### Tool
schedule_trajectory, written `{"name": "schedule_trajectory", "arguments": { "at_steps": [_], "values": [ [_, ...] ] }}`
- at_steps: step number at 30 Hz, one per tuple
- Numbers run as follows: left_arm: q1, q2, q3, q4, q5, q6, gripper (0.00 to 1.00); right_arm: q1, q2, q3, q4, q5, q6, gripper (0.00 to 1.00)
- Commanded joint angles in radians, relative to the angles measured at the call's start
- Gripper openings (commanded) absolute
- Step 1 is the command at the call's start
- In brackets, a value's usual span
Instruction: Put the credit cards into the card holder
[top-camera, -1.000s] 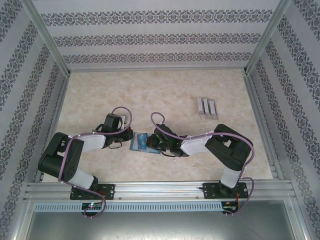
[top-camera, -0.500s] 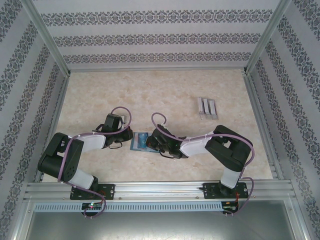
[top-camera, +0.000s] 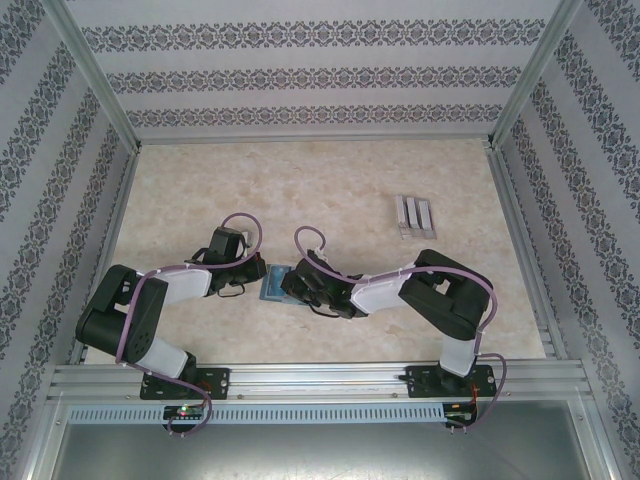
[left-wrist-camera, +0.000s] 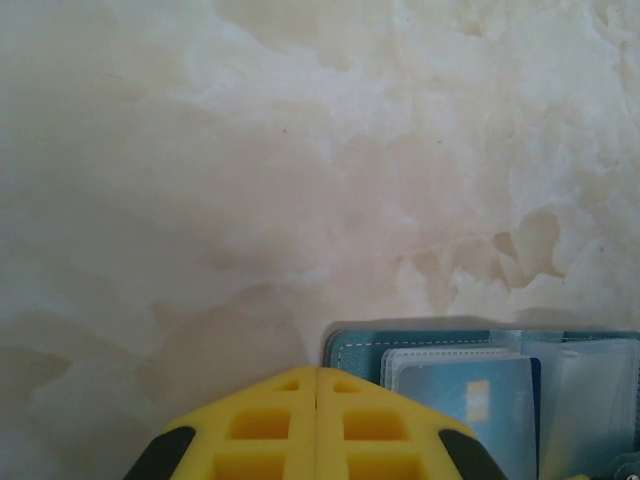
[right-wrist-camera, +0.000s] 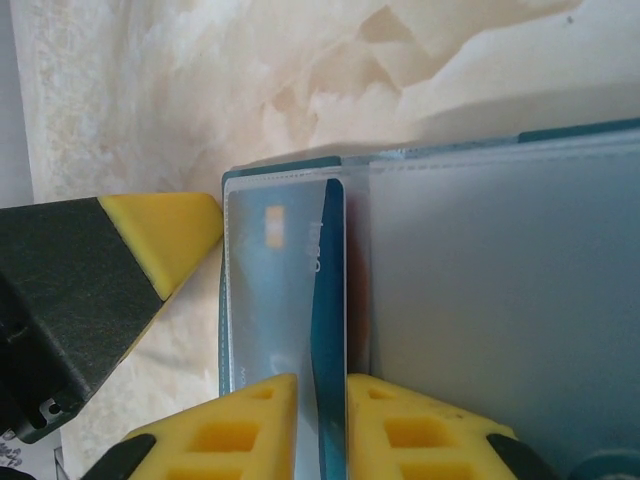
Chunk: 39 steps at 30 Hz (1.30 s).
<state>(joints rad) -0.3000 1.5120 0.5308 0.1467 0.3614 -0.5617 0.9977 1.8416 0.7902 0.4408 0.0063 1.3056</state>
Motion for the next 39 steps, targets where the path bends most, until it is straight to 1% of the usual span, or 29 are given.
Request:
{"name": "schedule_trajectory", "arguments": {
  "at_steps": [1,6,12,14,16,20,23,26,29,32,35,37,39],
  "values": [
    [-0.011,0.008,-0.008,-0.082,-0.056,-0.008,0.0,0.009,-0.001,0.004,-0.036,0.006,-0.004,0.24],
    [-0.01,0.008,-0.001,-0.098,-0.078,-0.004,0.0,0.007,-0.033,-0.009,-0.077,0.01,-0.009,0.24],
    [-0.01,0.023,0.003,-0.093,-0.073,-0.007,0.0,0.014,-0.045,0.006,-0.115,0.002,-0.021,0.24],
    [-0.011,0.033,0.004,-0.081,-0.057,-0.011,0.0,0.023,-0.043,0.017,-0.129,0.016,-0.036,0.26],
    [-0.01,0.041,0.005,-0.067,-0.043,-0.016,0.0,0.031,-0.029,0.038,-0.138,0.025,-0.049,0.26],
    [-0.011,0.048,0.003,-0.065,-0.049,-0.02,0.0,0.038,0.023,0.103,-0.142,0.014,-0.076,0.22],
    [-0.01,0.046,0.001,-0.058,-0.04,-0.021,0.0,0.044,0.046,0.14,-0.158,0.009,-0.093,0.22],
    [-0.011,0.041,-0.013,-0.043,-0.044,-0.032,0.0,0.05,0.037,0.161,-0.213,0.025,-0.121,0.27],
    [-0.011,0.037,-0.011,-0.039,-0.039,-0.034,0.0,0.051,0.008,0.147,-0.244,0.047,-0.139,0.3],
    [-0.01,0.028,-0.013,-0.055,-0.064,-0.031,0.0,0.051,-0.041,0.124,-0.273,0.061,-0.149,0.33],
    [-0.011,0.013,-0.011,-0.058,-0.07,-0.03,0.0,0.054,-0.087,0.094,-0.298,0.092,-0.171,0.4],
    [-0.01,0.003,-0.014,-0.056,-0.081,-0.031,0.0,0.059,-0.11,0.071,-0.317,0.121,-0.175,0.41],
    [-0.01,-0.01,-0.02,-0.063,-0.092,-0.032,0.03,0.064,-0.134,0.048,-0.316,0.139,-0.179,0.42]
  ]
}}
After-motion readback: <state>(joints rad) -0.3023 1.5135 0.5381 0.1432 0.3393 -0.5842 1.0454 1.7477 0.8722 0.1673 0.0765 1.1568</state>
